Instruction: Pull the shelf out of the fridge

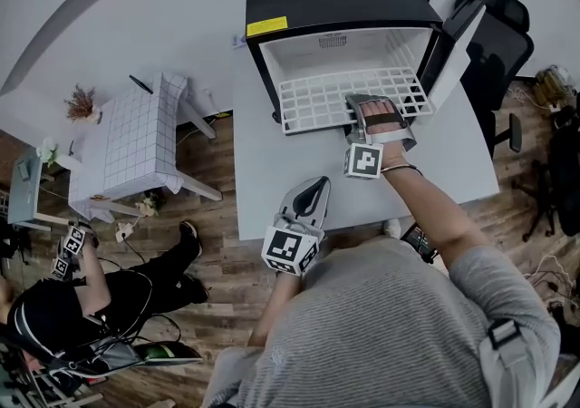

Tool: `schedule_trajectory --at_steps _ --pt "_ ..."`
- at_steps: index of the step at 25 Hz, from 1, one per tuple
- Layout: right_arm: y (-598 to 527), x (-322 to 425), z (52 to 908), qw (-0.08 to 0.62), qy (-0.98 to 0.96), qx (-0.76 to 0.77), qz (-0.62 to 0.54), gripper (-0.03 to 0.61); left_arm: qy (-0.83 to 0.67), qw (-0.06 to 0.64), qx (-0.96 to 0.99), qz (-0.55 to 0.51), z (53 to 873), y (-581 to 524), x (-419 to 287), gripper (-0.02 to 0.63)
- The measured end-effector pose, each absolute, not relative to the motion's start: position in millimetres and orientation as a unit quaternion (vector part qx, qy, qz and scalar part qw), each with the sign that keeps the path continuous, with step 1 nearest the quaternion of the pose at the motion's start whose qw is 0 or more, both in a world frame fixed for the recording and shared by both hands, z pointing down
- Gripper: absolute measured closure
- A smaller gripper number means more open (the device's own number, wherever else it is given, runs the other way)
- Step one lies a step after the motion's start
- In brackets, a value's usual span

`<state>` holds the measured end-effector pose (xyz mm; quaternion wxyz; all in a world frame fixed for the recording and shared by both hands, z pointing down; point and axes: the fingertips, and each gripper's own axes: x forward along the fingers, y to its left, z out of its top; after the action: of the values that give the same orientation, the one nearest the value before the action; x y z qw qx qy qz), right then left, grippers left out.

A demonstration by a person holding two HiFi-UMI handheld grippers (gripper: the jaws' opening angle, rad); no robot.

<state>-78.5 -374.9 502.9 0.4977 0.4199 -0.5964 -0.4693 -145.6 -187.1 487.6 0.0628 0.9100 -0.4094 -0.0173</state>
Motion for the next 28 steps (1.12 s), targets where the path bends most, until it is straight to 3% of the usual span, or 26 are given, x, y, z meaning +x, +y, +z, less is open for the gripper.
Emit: schedule_trajectory --at_steps 10,28 --pt "-327.1 -75.3 509.6 0.481 -0.619 0.396 -0.478 0.543 -0.396 0.061 0.916 -0.015 491.3 -181.8 -134.5 0.601" --pt "-284.4 -75.4 423.9 0.418 -0.612 0.392 -0.546 0.543 -0.367 0.058 0.928 -0.007 493.4 -178.5 -114.6 0.601"
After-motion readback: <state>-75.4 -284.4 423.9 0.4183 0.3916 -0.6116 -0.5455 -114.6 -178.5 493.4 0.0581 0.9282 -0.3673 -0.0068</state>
